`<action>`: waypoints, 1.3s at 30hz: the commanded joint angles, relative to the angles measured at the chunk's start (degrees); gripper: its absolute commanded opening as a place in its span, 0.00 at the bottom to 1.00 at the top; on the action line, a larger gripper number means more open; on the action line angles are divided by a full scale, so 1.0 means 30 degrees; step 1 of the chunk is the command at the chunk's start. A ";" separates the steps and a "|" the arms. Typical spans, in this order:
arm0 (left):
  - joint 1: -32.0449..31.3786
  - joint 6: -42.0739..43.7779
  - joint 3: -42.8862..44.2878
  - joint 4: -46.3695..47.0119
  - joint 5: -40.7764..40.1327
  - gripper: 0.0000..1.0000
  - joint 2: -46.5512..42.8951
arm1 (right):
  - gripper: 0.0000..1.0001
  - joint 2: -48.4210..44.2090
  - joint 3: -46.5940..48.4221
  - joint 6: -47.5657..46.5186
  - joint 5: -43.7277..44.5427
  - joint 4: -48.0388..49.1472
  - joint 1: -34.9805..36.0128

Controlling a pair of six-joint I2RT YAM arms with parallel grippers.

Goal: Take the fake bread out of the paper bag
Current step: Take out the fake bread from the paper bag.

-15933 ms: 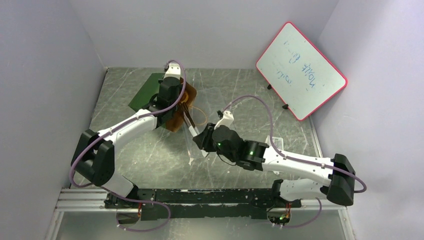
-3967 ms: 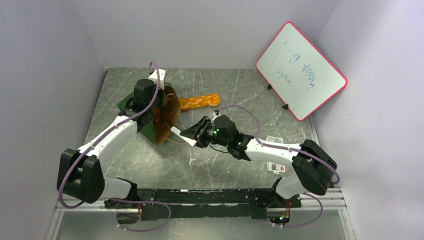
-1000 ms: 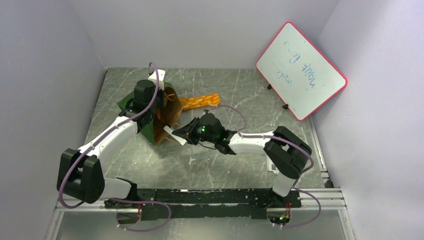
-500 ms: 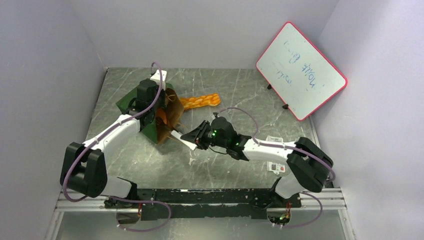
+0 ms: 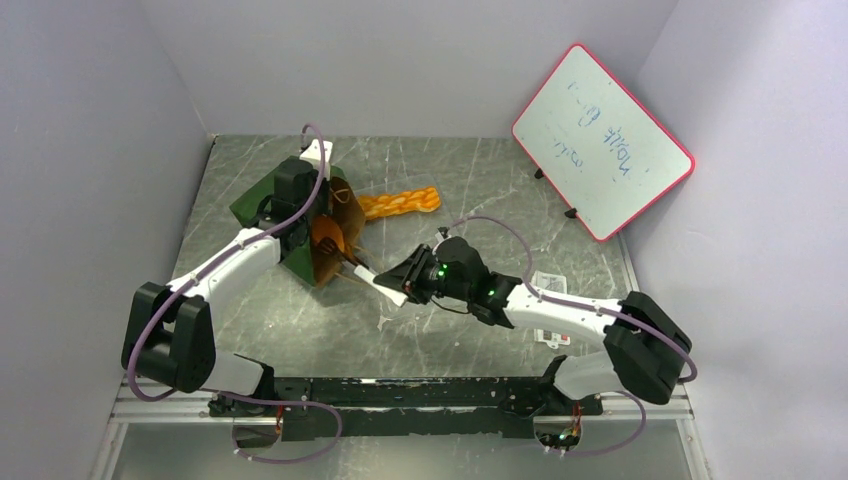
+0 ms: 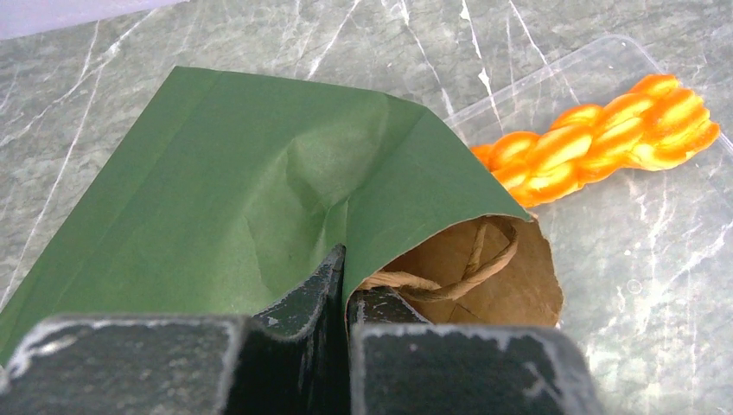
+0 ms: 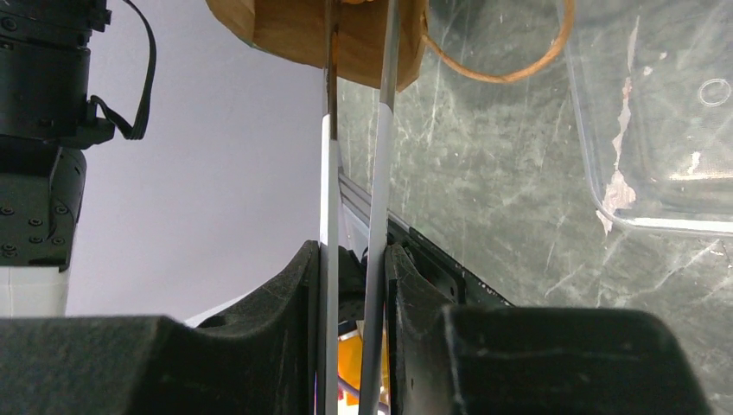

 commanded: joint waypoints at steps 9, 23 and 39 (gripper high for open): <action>0.1017 -0.0002 0.0879 -0.0112 -0.0244 0.07 -0.0031 | 0.00 -0.2157 0.0558 -0.1216 0.0349 -0.1803 -0.0152; 0.1685 -0.0589 0.1280 -0.0729 -0.0819 0.07 0.0354 | 0.00 -0.3941 0.0909 -0.3016 0.0859 -0.3712 -0.0156; 0.1978 -0.1085 0.1402 -0.1289 -0.1548 0.07 0.0588 | 0.00 -0.6563 0.2303 -0.7887 0.3249 -0.7139 -0.0129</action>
